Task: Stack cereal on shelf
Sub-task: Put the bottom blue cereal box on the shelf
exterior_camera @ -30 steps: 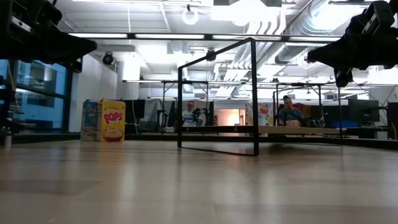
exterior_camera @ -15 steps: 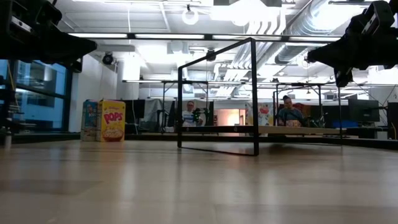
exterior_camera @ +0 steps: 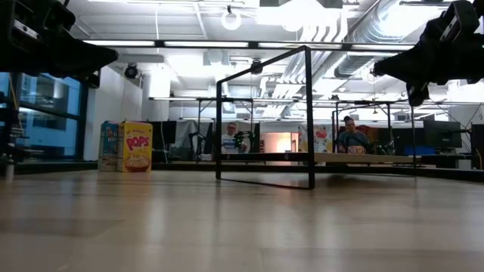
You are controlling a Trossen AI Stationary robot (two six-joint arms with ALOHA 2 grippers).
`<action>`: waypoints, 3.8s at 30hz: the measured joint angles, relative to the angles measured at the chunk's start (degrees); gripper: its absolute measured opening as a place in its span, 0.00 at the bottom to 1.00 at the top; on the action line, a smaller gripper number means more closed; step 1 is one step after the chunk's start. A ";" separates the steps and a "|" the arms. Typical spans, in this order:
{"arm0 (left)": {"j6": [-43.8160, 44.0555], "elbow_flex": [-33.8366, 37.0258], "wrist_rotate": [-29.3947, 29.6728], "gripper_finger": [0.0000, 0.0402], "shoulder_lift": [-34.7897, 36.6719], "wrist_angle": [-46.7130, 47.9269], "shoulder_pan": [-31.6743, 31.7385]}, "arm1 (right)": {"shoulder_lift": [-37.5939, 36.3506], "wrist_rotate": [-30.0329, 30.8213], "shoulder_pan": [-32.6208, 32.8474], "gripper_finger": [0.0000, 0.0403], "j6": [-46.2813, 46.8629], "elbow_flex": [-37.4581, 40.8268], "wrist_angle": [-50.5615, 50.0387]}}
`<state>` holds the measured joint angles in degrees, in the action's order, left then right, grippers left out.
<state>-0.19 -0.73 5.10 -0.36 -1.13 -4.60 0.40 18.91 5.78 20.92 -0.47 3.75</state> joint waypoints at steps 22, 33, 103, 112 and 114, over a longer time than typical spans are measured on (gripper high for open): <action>-0.02 0.00 0.00 0.02 0.00 0.00 0.00 | 4.16 1.18 -0.17 0.04 -0.39 -3.01 21.81; 0.00 0.00 0.00 0.02 0.00 0.00 0.00 | 30.14 -9.00 -0.11 0.41 -8.48 -21.42 17.07; -0.01 -0.02 0.01 0.02 0.00 -0.01 0.00 | 78.83 -26.55 41.82 0.05 67.50 -65.33 -52.40; -0.02 -0.01 0.01 0.02 0.00 0.00 0.00 | 81.09 -26.31 43.04 0.01 67.59 -65.26 -55.84; 0.00 -0.02 0.00 0.02 0.00 -0.02 0.00 | 81.09 -25.43 43.04 0.00 67.61 -65.26 -57.35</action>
<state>-0.19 -0.75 5.11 -0.36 -1.15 -4.60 81.49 -6.52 48.82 88.53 -65.73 -53.61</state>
